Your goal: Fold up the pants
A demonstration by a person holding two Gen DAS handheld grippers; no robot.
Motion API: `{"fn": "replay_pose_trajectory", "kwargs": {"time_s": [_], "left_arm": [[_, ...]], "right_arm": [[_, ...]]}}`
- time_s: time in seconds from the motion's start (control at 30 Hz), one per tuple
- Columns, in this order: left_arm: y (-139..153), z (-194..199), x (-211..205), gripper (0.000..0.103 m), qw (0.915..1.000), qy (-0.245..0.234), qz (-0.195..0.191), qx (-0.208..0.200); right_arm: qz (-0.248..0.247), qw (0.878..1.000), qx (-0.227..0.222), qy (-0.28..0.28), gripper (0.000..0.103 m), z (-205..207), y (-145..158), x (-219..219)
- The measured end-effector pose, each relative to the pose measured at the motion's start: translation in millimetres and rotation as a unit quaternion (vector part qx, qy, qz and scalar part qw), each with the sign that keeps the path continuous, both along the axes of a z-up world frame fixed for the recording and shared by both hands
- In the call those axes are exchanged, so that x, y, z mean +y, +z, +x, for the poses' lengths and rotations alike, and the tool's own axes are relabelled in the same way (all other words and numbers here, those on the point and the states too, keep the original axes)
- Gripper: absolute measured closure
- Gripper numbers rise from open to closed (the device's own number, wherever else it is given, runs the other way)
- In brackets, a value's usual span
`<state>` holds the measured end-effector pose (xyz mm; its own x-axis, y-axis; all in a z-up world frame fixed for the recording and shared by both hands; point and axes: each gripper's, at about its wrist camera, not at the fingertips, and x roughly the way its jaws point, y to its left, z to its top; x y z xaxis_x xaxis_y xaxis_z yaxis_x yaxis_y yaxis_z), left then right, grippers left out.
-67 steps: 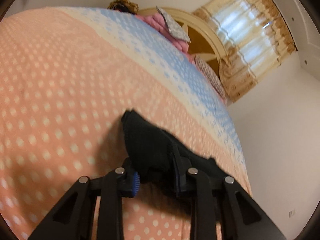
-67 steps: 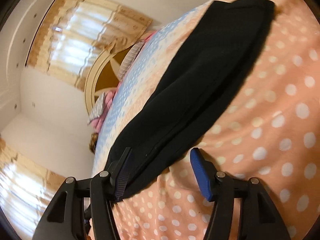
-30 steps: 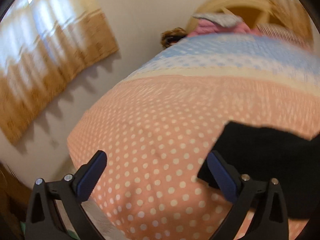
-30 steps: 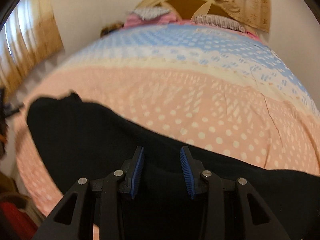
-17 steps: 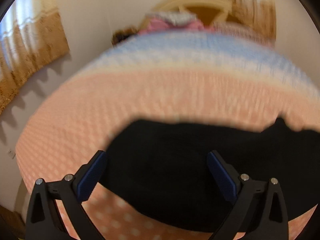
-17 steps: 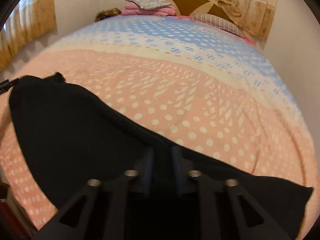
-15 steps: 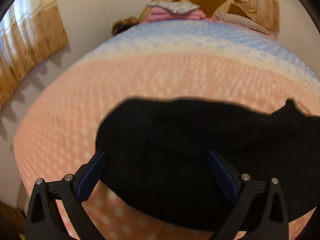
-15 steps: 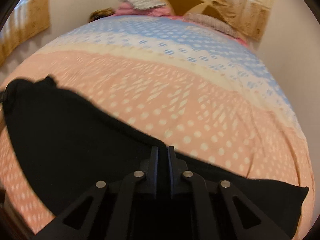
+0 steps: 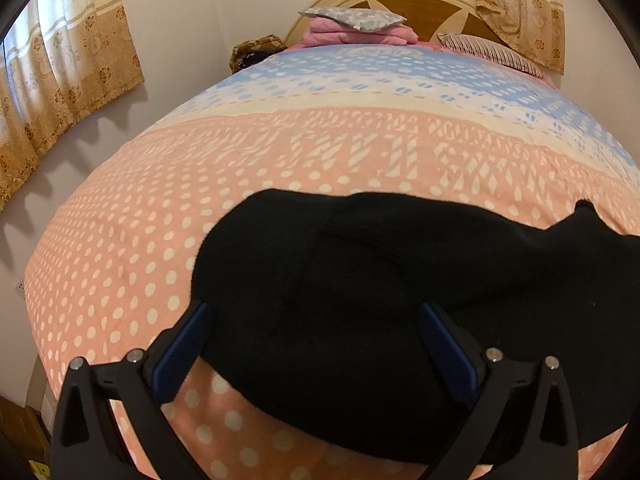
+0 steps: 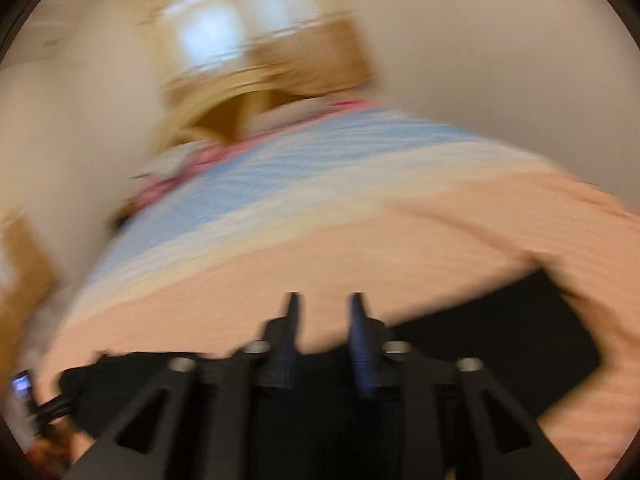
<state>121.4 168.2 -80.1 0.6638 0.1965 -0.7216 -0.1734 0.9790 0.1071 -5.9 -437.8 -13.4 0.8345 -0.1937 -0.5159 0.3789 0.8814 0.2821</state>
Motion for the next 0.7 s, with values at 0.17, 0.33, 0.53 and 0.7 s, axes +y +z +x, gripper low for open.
{"fn": "replay_pose_trajectory", "kwargs": {"time_s": [0.17, 0.33, 0.53, 0.7], "left_arm": [[-1, -1, 0, 0.0, 1.0, 0.001, 0.001, -0.002], [-2, -3, 0, 0.0, 1.0, 0.005, 0.006, -0.004], [-2, -5, 0, 0.0, 0.9999, 0.007, 0.005, -0.007], [-2, -7, 0, 0.0, 1.0, 0.006, 0.002, -0.008]], "right_arm": [[0.001, 0.992, 0.122, -0.03, 0.06, -48, -56, -36], [0.054, 0.981, 0.035, -0.18, 0.058, -125, -38, -76], [0.053, 0.99, 0.042, -0.121, 0.058, -98, -33, -81], [0.051, 0.988, 0.1, -0.104, 0.062, -64, -51, -97]]}}
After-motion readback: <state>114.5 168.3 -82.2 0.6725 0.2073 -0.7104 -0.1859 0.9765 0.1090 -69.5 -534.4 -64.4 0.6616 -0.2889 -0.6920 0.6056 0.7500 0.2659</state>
